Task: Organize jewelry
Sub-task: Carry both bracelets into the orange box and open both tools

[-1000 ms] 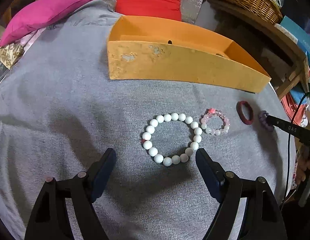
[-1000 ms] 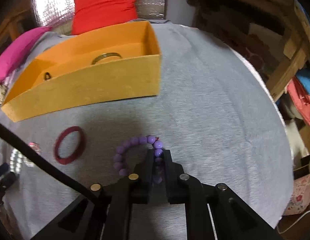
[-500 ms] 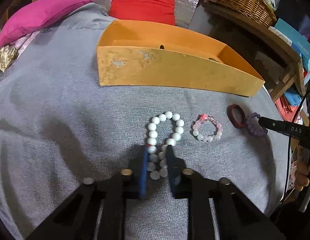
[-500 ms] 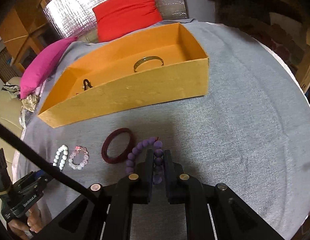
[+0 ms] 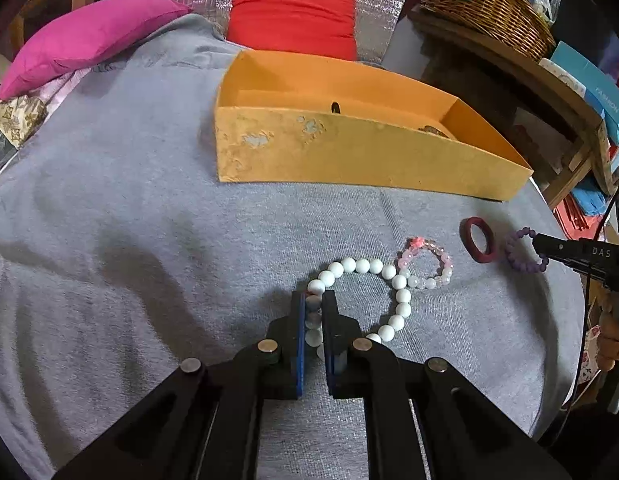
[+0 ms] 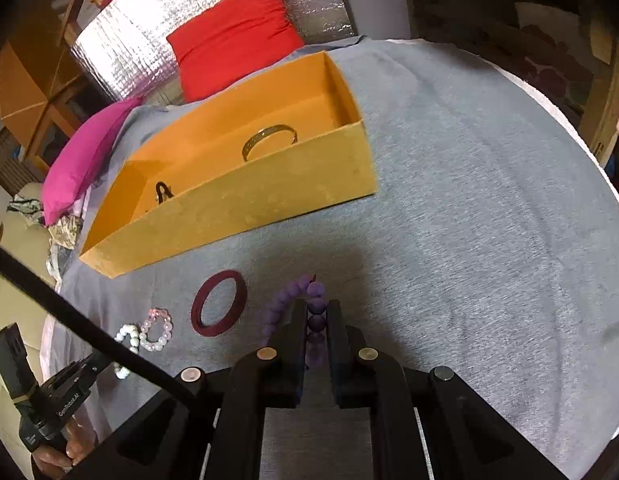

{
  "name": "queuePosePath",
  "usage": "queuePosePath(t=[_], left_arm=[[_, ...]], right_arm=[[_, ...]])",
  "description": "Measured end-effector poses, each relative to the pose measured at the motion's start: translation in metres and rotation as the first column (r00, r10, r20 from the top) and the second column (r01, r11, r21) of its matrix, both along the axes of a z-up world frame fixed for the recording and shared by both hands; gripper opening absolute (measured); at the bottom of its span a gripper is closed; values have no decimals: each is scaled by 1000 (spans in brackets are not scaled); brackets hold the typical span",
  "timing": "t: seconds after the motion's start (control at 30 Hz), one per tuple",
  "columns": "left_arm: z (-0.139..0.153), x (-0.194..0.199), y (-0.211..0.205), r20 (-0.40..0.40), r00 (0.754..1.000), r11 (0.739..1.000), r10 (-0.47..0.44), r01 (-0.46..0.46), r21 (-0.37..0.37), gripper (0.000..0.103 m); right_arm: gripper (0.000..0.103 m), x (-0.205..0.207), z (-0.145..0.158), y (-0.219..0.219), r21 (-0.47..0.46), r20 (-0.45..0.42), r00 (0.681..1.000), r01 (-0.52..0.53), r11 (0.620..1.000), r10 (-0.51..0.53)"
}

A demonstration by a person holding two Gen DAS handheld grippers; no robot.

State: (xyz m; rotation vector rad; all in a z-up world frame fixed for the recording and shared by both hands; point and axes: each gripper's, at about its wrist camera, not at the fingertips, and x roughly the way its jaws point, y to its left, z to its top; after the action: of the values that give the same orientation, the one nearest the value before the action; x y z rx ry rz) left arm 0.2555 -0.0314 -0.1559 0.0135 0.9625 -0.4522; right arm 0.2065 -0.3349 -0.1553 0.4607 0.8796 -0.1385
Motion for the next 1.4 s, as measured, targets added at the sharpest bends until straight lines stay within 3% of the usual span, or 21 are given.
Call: queuePosePath(t=[0.3,0.6,0.97,1.4], left_arm=[[9,-2,10,35,999,1000,14,-14,4,8],[32,-7,10,85,996,998,1,4,-55,8],[54,-5,7,141,990,995,10,5,-101,8],[78,-2,-6,215,977,983,-7,46,-175,8]], right_arm=[[10,-8,4,-3,0,22,1000,9,1000,-9],[10,-8,20,14,1,121,992,-31,1000,31],[10,-16,47,46,-14,290,952,-97,995,97],[10,-12,61,69,-7,371,919,-140,990,133]])
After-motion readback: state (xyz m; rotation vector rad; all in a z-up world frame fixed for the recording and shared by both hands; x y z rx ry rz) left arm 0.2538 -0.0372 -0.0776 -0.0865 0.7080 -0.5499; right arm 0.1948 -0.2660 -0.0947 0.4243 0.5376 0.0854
